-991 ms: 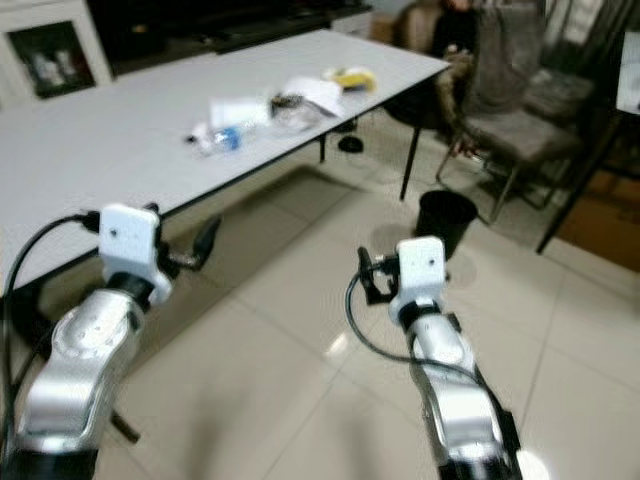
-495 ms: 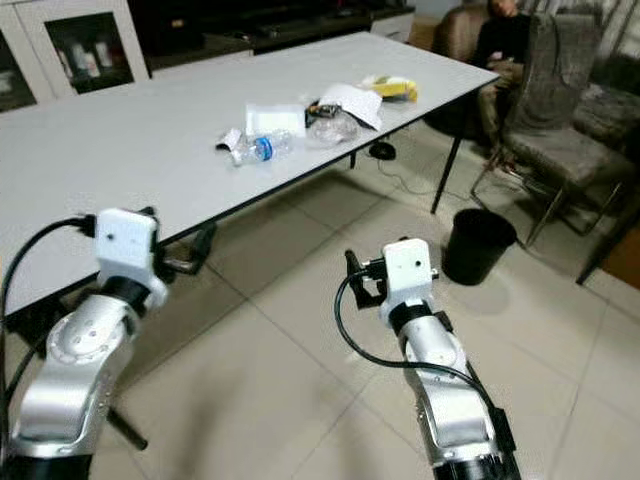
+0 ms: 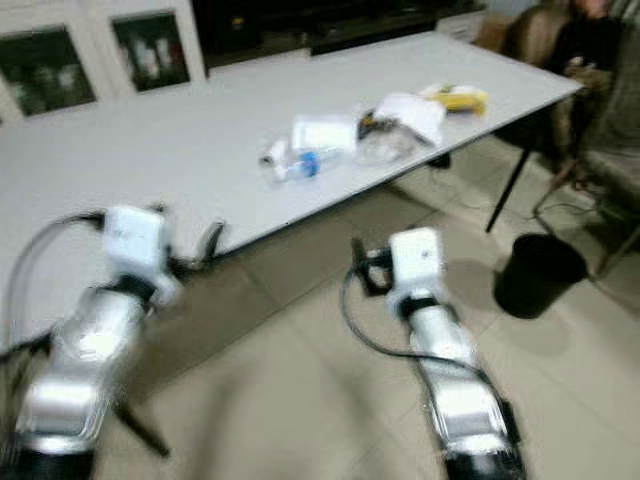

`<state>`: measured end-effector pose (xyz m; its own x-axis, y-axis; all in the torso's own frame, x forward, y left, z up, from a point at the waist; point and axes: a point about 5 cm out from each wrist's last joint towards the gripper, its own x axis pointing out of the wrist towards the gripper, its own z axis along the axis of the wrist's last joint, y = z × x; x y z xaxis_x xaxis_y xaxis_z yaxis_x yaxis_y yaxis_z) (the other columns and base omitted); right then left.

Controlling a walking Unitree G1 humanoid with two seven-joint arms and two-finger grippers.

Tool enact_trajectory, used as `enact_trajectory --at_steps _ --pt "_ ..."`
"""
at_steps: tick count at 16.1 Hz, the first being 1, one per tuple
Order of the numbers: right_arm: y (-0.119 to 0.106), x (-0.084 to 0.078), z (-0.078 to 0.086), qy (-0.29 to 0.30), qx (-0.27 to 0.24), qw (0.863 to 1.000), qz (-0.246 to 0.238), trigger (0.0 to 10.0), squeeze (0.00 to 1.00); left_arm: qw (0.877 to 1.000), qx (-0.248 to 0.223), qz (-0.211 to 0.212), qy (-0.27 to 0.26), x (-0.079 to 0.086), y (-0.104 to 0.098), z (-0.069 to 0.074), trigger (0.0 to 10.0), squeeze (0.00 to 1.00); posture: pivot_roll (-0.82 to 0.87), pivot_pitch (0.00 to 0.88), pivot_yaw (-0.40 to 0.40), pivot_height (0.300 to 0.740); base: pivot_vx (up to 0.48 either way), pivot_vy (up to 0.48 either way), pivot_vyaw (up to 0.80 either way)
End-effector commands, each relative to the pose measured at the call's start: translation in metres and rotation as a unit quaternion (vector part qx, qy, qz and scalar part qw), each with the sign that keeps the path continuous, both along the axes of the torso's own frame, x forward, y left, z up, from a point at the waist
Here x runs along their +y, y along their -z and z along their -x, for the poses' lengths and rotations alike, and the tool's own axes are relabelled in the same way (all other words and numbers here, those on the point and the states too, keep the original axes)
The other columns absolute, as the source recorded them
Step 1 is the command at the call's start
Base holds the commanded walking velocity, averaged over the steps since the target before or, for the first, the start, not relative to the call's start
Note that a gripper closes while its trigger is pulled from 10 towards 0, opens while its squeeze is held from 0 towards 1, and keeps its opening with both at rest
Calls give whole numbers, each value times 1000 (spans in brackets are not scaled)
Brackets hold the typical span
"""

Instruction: Picking trash to rubbish bin

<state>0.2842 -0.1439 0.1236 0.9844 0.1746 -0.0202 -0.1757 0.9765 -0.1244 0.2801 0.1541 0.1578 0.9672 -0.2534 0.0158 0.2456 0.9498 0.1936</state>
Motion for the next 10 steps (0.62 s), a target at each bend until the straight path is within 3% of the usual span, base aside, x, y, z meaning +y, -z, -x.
enact_trajectory --at_steps 1,3,7,10 --pt "-5 3 -2 5 -7 1000 -3 10000 0 1000 -5 -10 -3 5 -2 -2 10000 0 -11 0 3 740 431 0 0" --pt "-3 -1 -3 25 4 999 -24 10000 0 1000 -2 -9 1 4 -1 -2 10000 0 -14 0 5 740 429 0 0" --pt "-3 -2 -1 19 5 1000 -20 10000 0 1000 -2 -13 13 2 -1 -7 10000 0 -23 0 13 740 432 0 -647" --pt "-2 -1 1 14 10 1000 -15 10000 0 1000 -4 -16 16 4 -2 -15 10000 0 -23 0 13 740 434 0 0"
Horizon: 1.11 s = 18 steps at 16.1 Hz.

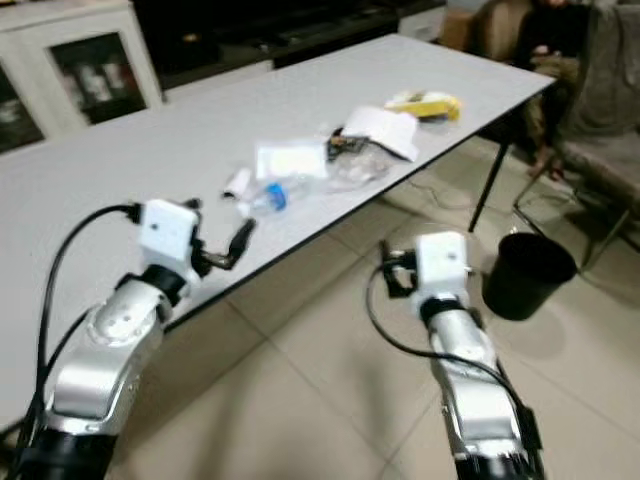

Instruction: Picking trash to rubbish bin

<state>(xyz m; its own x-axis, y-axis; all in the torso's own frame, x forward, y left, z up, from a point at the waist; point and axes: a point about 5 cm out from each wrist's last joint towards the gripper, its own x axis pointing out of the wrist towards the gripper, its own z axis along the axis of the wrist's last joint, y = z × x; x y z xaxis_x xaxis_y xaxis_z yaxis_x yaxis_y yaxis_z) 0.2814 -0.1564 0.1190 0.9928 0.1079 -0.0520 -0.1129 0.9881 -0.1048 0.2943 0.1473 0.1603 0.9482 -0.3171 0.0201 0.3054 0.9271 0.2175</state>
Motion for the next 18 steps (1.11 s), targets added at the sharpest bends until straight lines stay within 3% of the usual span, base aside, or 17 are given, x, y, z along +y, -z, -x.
enact_trajectory --at_steps 1,18 --pt "-6 12 -1 -24 -6 1000 -6 10000 0 1000 -1 -7 -14 12 -1 -4 10000 0 -23 0 13 740 431 0 0" --pt "3 12 7 -57 24 998 17 10000 0 1000 13 2 25 4 5 -13 10000 0 -37 0 15 740 432 0 0"
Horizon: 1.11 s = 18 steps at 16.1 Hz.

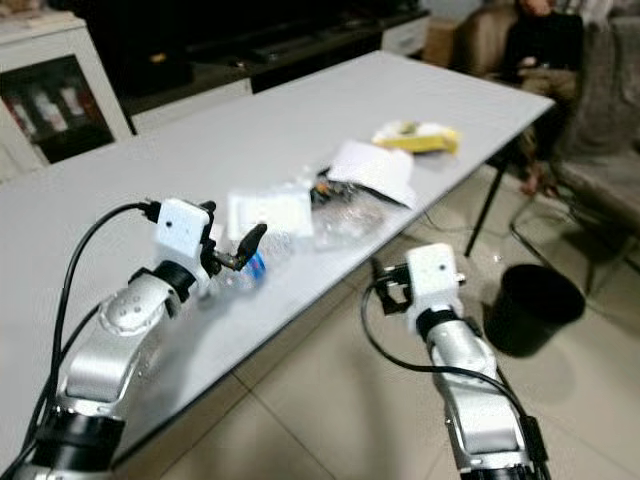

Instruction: Picking trash to rubbish bin

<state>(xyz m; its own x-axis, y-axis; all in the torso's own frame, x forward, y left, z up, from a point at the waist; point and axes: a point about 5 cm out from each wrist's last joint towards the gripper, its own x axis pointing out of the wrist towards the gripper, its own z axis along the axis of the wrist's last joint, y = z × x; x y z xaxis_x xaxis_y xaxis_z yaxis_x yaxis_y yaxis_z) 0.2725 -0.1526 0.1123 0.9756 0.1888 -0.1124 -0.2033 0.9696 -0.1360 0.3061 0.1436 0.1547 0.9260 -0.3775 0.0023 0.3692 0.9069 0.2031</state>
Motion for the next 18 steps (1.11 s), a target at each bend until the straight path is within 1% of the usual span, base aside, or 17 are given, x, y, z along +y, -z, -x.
enact_trajectory --at_steps 1,2,3,4,5,6,7,9,10,11,14,15,16,18 --pt "-3 8 -1 -14 -2 1000 -4 10000 0 1000 7 -4 3 6 1 -3 10000 0 -39 0 16 740 431 0 0" --pt "-2 8 0 -15 0 1000 -2 10000 0 1000 16 1 15 4 4 -5 10000 0 -41 0 17 740 379 0 0" --pt "-2 8 0 -15 1 1000 -2 10000 0 1000 20 8 17 4 5 -6 10000 0 -42 0 17 740 0 0 0" --pt "-1 8 1 -15 2 1000 0 10000 0 999 35 12 19 5 8 -7 10000 161 -46 0 19 740 0 0 0" --pt "-1 7 1 -14 4 1000 0 10000 0 999 37 17 7 9 9 -13 10000 1000 -51 0 22 740 0 0 0" --pt "-1 7 2 -14 5 1000 1 10000 0 999 39 16 7 10 8 -16 10000 1000 -54 0 23 740 0 0 0" --pt "-2 6 3 -13 5 1000 1 10000 0 998 60 9 6 12 12 -21 10000 1000 -60 0 24 740 0 0 0" --pt "-2 5 5 -13 6 1000 3 10000 0 995 95 -13 -25 21 22 -32 10000 1000 -70 0 24 740 0 0 0" --pt "-2 5 6 -14 6 1000 6 10000 0 992 112 -15 -48 27 25 -40 10000 1000 -78 0 25 740 0 0 0" --pt "-2 4 7 -14 7 1000 8 10000 0 990 127 -24 -59 31 27 -48 10000 1000 -84 0 26 740 0 0 0" --pt "-2 1 11 -11 11 1000 12 10000 0 988 151 -7 -36 27 27 -55 10000 1000 -97 0 30 740 0 0 0" --pt "-1 -2 15 -7 17 1000 14 10000 0 986 167 10 -15 20 27 -60 10000 1000 -106 0 30 740 0 0 0" --pt "-1 -3 17 -6 19 1000 16 10000 0 984 179 15 -7 18 29 -62 10000 1000 -111 0 29 740 0 0 0" --pt "0 -3 19 -6 23 1000 18 10000 0 981 193 -2 -2 15 34 -64 10000 1000 -115 0 27 740 0 0 0"
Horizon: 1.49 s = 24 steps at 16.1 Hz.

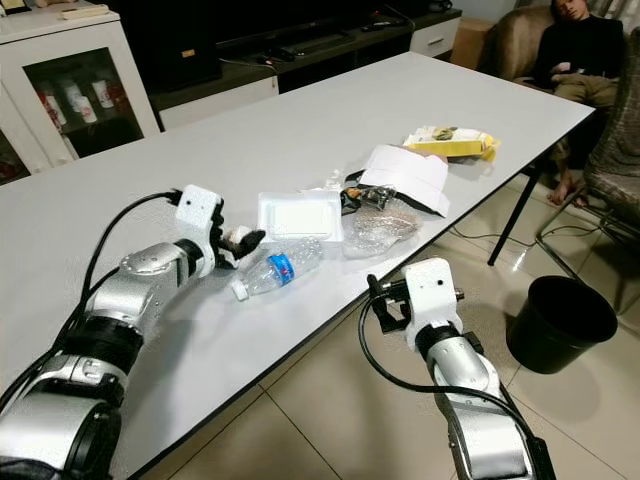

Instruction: Picking trash to rubbish bin

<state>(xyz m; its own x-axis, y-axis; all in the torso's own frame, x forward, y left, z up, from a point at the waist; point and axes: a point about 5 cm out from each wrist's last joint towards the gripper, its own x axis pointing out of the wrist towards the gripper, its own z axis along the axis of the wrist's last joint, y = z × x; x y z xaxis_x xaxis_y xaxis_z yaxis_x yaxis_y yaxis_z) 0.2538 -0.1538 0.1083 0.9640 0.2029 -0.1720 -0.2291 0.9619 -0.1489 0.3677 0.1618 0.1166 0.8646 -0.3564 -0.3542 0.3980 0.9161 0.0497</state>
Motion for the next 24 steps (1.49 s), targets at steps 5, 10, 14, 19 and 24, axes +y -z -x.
enact_trajectory --at_steps 5,10,14,19,24 --pt "-7 -2 4 -2 0 1000 9 10000 0 995 22 -93 -13 9 17 -1 10000 459 -131 7 18 740 0 0 0" --pt "-9 -2 3 -4 2 1000 8 10000 0 995 51 -82 -32 13 27 0 5137 0 -134 8 22 740 0 0 0" --pt "-10 -2 1 -4 1 1000 7 10000 0 991 88 -92 -31 17 35 4 0 0 -131 4 26 740 0 0 0" --pt "-14 24 5 -132 27 990 -52 10000 0 990 101 -98 -31 23 38 6 0 0 -119 0 32 740 0 0 0" --pt "-13 55 14 -275 84 953 -95 10000 0 989 101 -99 -34 28 38 6 0 0 -107 0 30 740 0 0 0"
